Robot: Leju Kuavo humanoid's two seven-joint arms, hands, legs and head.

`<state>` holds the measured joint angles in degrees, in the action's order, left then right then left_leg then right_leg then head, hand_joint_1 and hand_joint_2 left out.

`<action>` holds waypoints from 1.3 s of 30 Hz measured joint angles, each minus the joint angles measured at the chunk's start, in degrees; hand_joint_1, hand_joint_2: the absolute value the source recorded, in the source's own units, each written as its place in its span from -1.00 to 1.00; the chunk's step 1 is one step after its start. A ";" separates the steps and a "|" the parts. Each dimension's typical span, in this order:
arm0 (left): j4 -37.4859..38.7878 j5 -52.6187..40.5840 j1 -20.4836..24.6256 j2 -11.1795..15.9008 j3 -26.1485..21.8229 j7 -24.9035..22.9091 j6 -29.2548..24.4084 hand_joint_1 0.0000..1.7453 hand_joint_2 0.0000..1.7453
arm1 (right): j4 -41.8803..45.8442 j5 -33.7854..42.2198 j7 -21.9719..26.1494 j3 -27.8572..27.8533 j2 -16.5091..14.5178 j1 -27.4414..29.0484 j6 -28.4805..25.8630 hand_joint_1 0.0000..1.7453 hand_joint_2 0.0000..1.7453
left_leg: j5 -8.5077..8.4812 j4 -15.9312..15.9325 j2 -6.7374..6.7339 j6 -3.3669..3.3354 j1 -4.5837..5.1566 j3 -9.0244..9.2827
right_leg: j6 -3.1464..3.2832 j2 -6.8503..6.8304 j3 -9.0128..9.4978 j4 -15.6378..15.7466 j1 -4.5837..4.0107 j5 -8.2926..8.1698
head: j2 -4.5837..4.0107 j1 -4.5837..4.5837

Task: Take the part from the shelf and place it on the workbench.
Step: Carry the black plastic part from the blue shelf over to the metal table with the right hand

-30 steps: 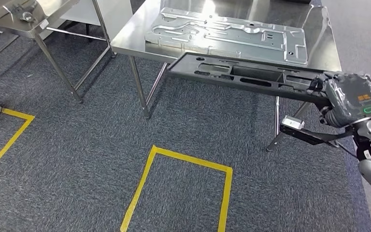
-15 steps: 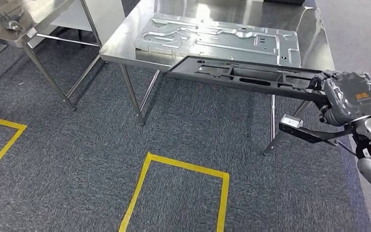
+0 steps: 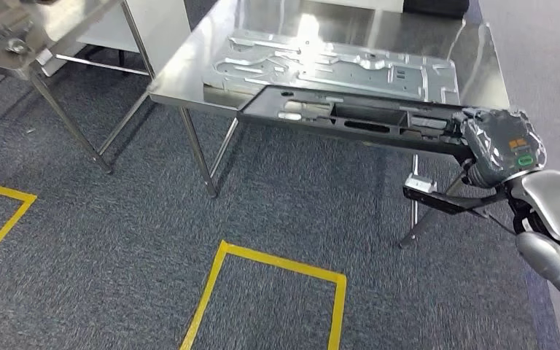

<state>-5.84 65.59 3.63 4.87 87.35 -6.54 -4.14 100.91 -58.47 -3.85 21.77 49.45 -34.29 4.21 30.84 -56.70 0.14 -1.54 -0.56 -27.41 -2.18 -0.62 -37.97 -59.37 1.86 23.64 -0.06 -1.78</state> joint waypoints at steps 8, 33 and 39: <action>-0.02 0.11 0.47 0.04 0.03 0.24 -0.09 -1.00 1.00 | -0.22 -1.05 -0.62 1.32 -0.84 -1.09 -0.16 1.00 1.00 | 4.65 -18.48 -0.07 1.13 -0.13 -12.06 | 3.05 0.29 3.39 0.63 -0.41 2.29 | 0.01 0.03; -0.02 0.32 -0.18 -0.27 0.12 1.04 -0.53 -1.00 1.00 | 0.56 -0.88 -3.26 -1.11 1.38 4.23 -3.92 1.00 1.00 | 0.07 -2.44 0.21 -0.54 0.90 0.07 | 2.43 0.45 1.73 0.51 -1.22 0.49 | 0.00 0.01; -0.02 0.50 -0.04 -0.37 0.09 1.50 -0.75 -1.00 1.00 | 1.09 -2.16 -4.23 -2.73 1.15 6.12 -4.48 1.00 1.00 | 4.99 -17.42 0.17 0.83 0.29 -10.84 | 3.34 0.57 5.38 1.12 -0.75 3.11 | 0.01 0.05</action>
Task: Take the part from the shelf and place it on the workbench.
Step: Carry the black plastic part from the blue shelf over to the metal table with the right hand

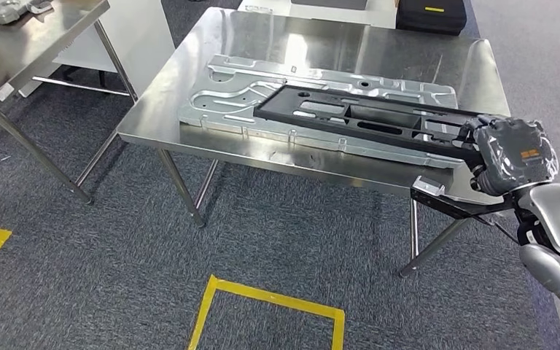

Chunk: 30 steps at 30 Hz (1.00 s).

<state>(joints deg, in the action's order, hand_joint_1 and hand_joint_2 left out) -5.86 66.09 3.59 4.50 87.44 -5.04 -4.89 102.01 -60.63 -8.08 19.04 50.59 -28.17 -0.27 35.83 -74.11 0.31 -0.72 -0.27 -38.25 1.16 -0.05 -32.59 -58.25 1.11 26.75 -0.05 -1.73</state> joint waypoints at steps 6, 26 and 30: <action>0.00 -0.10 -0.36 -0.02 0.01 0.04 -0.03 -1.00 1.00 | -0.06 -7.11 -1.03 -0.52 -1.84 2.52 -4.17 1.00 1.00 | -10.41 14.21 -0.01 -0.58 0.16 2.31 | -1.64 0.27 3.91 -0.04 0.08 3.44 | 0.01 -0.02; 0.02 -0.11 0.01 -0.16 0.03 -0.14 -0.04 -1.00 1.00 | -0.51 -8.31 -0.85 -1.87 -3.52 4.26 -4.85 1.00 1.00 | -4.06 12.73 0.14 -0.76 1.09 10.87 | 0.46 0.31 -0.94 -0.44 -0.59 -0.93 | -0.01 0.06; 0.01 -0.10 0.23 -0.14 0.02 -0.08 -0.03 -1.00 1.00 | -0.50 -8.31 -0.87 -2.10 -3.65 4.25 -4.85 1.00 1.00 | 0.56 1.22 0.05 0.29 0.27 2.13 | 0.58 0.25 0.89 -0.24 -0.43 0.69 | 0.01 0.21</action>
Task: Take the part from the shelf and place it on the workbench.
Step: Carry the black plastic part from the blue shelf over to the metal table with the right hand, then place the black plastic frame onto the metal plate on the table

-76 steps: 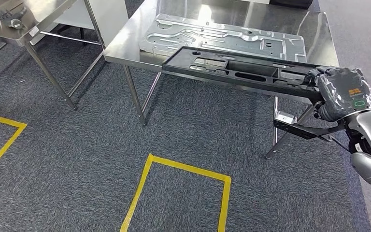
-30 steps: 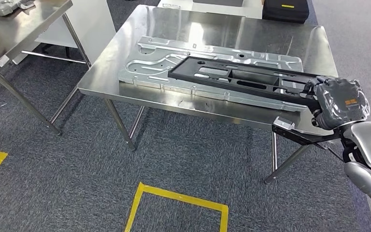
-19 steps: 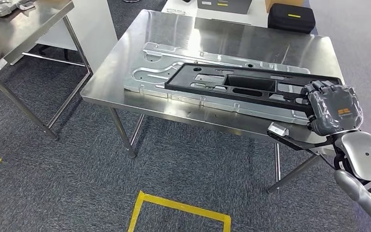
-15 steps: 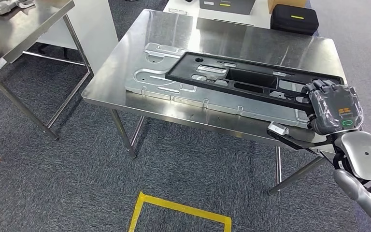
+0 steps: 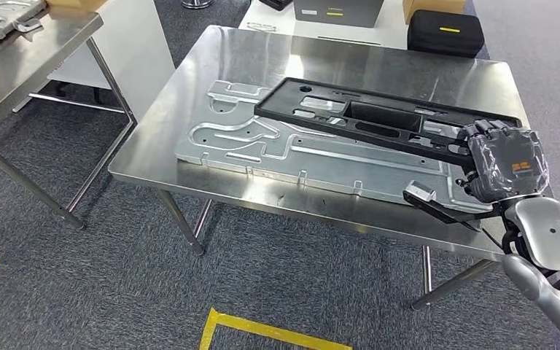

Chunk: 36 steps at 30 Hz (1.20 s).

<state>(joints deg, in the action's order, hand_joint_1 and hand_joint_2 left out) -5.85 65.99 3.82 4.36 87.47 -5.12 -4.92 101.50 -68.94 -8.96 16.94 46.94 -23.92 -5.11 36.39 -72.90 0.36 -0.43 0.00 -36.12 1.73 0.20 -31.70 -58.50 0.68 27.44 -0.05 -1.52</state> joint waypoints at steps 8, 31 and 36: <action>0.01 -0.38 -0.44 0.07 0.26 -0.25 0.01 -1.00 1.00 | -0.85 -4.63 0.06 0.29 -2.27 0.07 -0.83 1.00 1.00 | -11.58 13.52 -0.10 -1.05 0.10 -0.53 | -2.11 0.28 4.11 0.15 0.12 3.71 | 0.00 0.03; 0.01 -0.91 0.38 -0.23 1.41 -0.63 -0.31 -1.00 1.00 | -8.70 -17.29 -5.62 3.38 -16.09 12.36 -11.53 1.00 1.00 | 0.29 -0.72 0.14 0.69 -0.29 -0.78 | 0.14 -0.16 -0.66 -0.12 -0.02 -0.20 | 0.00 0.09; 0.02 -0.48 0.35 -0.17 1.39 -0.84 -0.24 -1.00 1.00 | -9.34 -17.29 -5.27 3.20 -16.95 13.17 -11.46 1.00 1.00 | -10.44 11.55 0.03 -0.11 0.02 -0.13 | -0.63 -0.04 3.23 -0.31 -0.06 2.81 | -0.01 0.07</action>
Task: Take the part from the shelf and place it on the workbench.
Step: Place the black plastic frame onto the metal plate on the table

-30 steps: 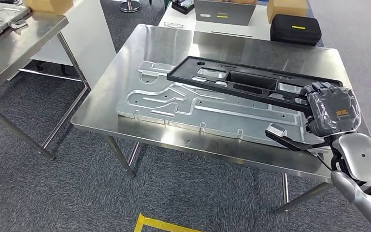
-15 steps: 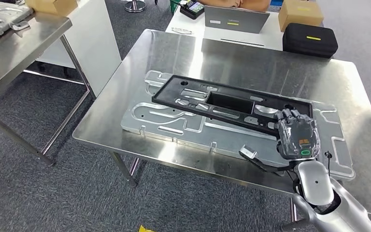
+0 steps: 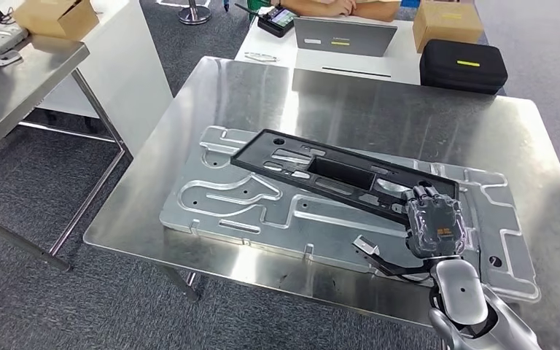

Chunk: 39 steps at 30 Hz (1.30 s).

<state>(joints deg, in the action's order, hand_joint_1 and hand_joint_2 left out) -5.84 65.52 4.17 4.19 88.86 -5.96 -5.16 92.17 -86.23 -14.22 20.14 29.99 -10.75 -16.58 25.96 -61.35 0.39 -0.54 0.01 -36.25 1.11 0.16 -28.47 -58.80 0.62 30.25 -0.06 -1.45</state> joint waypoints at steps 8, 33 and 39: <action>0.00 0.35 -0.55 -0.05 0.01 0.46 0.37 -1.00 1.00 | -0.28 0.00 0.10 -1.07 -0.27 3.05 -0.15 1.00 1.00 | -1.39 2.14 0.19 -0.86 0.38 0.45 | -0.94 -0.12 0.54 0.36 -0.04 0.79 | 0.00 0.01; 0.00 1.44 -0.62 -0.21 -0.01 -0.24 -0.29 -1.00 -1.00 | -0.34 -0.15 0.61 -6.57 -2.36 8.82 -0.17 -1.00 -1.00 | -0.82 2.20 0.06 -1.30 0.26 1.42 | -1.33 -0.13 2.00 1.65 -0.30 1.46 | 0.00 0.01; 0.00 1.45 -0.62 -0.17 -0.01 -0.59 -0.46 -1.00 -1.00 | -0.34 -0.17 0.77 -6.52 -2.74 8.84 -0.31 -1.00 -1.00 | -0.82 2.21 0.06 -1.29 0.22 1.44 | -1.32 -0.12 2.02 1.64 -0.34 1.47 | 0.01 0.01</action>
<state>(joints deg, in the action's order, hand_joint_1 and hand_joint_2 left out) -5.84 66.97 3.55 4.02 88.85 -6.55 -5.63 91.82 -86.40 -13.45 13.62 27.25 -1.90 -16.88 25.13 -59.14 0.45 -1.83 0.23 -34.81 -0.22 0.04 -26.45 -57.16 0.28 31.72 -0.05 -1.44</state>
